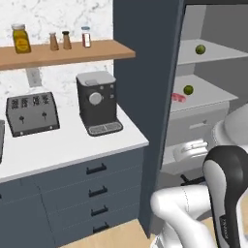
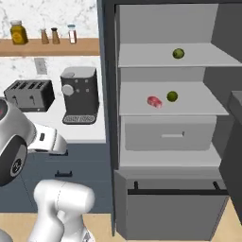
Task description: Place one lime and one steak in each tupperware on the nearby counter, to pack two identical lunches.
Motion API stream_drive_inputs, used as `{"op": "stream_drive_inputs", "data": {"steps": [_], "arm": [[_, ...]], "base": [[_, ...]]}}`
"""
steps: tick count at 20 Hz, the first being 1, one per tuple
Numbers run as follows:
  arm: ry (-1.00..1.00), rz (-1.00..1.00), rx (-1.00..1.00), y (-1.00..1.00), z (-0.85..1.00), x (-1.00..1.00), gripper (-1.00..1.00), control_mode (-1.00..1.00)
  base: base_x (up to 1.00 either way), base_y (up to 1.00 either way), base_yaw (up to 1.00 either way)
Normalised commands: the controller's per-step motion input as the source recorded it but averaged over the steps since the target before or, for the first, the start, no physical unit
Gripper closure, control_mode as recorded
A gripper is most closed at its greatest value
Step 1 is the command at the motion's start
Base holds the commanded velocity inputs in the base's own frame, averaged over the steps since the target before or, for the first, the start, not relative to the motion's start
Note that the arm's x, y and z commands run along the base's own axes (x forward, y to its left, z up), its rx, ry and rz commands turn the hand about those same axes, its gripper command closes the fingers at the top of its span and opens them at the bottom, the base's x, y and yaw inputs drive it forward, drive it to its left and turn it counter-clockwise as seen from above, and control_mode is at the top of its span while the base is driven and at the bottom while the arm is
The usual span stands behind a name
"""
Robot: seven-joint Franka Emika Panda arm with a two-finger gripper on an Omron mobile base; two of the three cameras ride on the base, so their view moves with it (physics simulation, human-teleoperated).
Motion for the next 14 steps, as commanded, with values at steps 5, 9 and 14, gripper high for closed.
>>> {"op": "stream_drive_inputs", "data": {"steps": [5,9,14], "arm": [[0.0,0.0,0.0,0.0,0.0,0.0,-1.0,1.0],[0.0,0.0,0.0,0.0,0.0,0.0,-1.0,1.0],[0.0,0.0,0.0,0.0,0.0,0.0,-1.0,1.0]], "base": [[0.5,-1.0,0.02],[0.42,-0.96,0.03],[0.51,-0.63,0.03]]}}
